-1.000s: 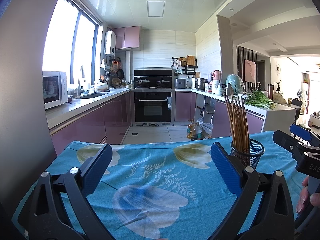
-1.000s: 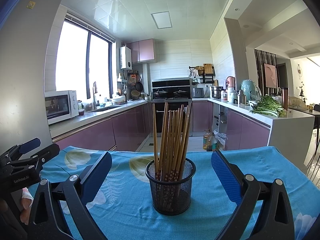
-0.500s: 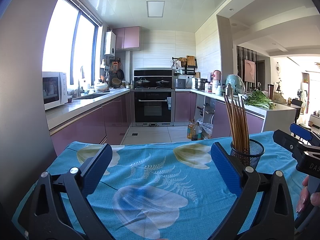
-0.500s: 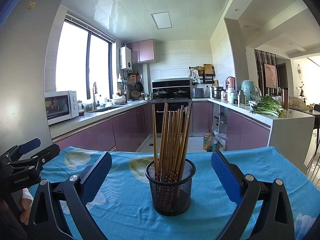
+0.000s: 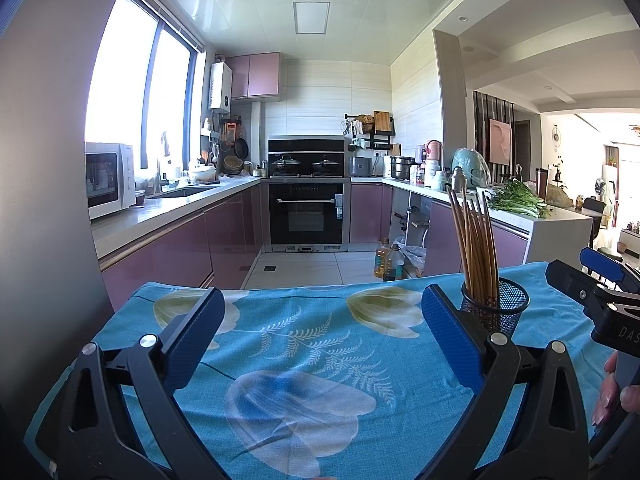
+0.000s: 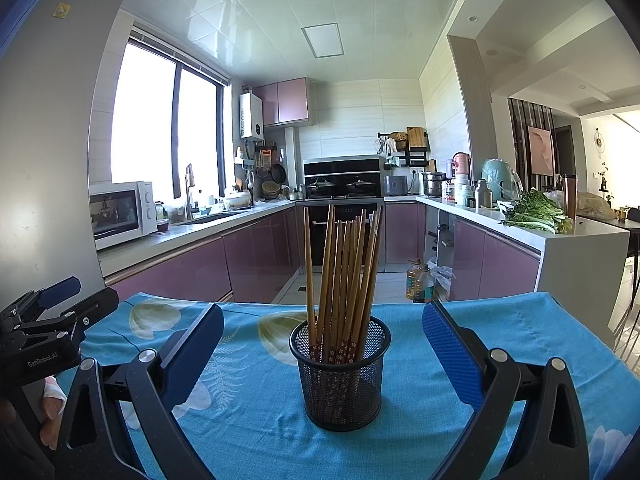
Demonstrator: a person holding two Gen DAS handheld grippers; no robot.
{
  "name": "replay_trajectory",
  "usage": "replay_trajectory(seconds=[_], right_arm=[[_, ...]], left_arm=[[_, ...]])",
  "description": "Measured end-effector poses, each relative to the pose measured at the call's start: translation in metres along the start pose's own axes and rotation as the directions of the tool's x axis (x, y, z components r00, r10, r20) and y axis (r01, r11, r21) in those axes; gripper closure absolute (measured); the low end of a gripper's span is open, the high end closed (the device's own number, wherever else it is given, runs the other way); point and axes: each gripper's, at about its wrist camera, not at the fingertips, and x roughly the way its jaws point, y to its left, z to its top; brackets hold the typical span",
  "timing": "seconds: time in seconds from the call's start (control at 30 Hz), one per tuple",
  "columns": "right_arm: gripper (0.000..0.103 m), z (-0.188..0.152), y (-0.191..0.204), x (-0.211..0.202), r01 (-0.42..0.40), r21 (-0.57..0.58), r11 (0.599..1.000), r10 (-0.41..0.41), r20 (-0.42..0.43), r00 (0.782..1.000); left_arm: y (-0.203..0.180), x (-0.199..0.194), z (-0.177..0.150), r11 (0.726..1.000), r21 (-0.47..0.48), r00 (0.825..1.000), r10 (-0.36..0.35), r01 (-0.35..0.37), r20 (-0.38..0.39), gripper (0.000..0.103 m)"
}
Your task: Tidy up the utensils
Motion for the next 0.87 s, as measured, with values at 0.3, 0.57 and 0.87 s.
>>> replay_trajectory(seconds=[0.3,0.57,0.87], right_arm=[[0.007,0.000,-0.001,0.000,0.000,0.002,1.000,0.000,-0.002,1.000],[0.007,-0.001,-0.001,0.001,-0.001,0.003,1.000,0.001,-0.005,1.000],[0.007,-0.010,-0.045,0.013,0.069,0.021,0.997,-0.066,-0.108,0.992]], left_arm=[[0.001,0.000,0.000,1.000,-0.001,1.000,0.000,0.000,-0.001,0.006],[0.004,0.001,0.000,1.000,0.000,1.000,0.013,-0.013,0.004,0.006],[0.017,0.025,-0.007,1.000,-0.001,0.993,0.005,-0.005,-0.119,0.006]])
